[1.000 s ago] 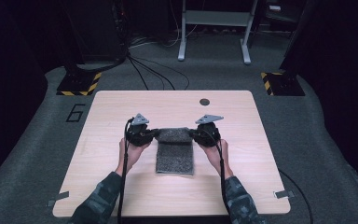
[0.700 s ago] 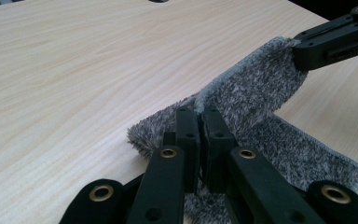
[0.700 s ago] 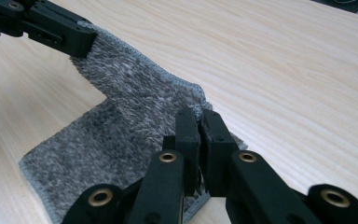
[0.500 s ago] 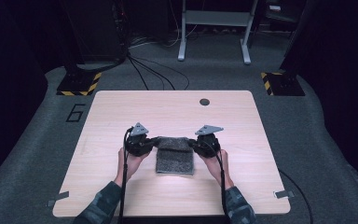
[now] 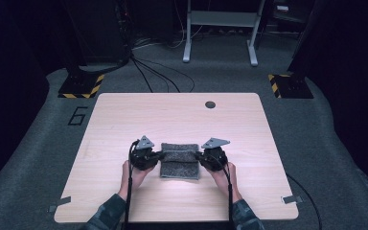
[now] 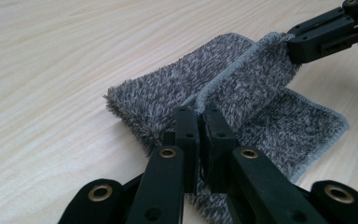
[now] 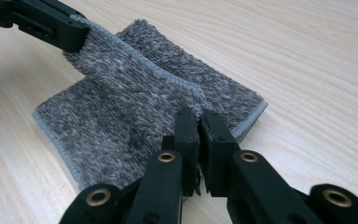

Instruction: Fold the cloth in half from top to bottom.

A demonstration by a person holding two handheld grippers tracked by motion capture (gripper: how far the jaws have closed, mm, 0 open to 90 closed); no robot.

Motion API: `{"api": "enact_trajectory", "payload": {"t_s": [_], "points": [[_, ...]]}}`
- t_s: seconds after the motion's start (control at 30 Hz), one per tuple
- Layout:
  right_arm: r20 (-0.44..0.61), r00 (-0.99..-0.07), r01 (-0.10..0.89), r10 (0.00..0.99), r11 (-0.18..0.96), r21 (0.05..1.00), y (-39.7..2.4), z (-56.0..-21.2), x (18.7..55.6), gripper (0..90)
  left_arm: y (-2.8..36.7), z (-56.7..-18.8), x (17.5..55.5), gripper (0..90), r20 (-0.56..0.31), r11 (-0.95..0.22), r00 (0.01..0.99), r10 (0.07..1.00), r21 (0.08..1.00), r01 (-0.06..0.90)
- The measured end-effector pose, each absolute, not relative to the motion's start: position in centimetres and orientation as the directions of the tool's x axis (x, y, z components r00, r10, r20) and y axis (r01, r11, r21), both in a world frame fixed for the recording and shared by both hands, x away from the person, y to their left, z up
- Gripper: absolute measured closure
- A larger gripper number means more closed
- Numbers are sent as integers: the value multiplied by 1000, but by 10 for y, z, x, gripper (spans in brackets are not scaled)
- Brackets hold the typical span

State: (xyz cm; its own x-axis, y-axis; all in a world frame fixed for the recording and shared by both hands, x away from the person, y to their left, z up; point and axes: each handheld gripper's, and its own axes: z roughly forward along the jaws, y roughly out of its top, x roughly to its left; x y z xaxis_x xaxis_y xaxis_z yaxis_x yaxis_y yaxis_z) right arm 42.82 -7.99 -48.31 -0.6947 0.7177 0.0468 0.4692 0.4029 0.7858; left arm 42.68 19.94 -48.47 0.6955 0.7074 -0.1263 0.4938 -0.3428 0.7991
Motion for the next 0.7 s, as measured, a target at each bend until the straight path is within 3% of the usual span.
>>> {"api": "enact_trajectory", "payload": {"t_s": [0.53,0.7], "points": [[53,-709,465,703,409,785,-86,-484,416,807,202,-491,417,794,-170,-339,704,689,783,521],[67,-717,466,694,405,787,-94,-480,406,699,210,-488,407,579,-200,-335,705,681,771,542]]}}
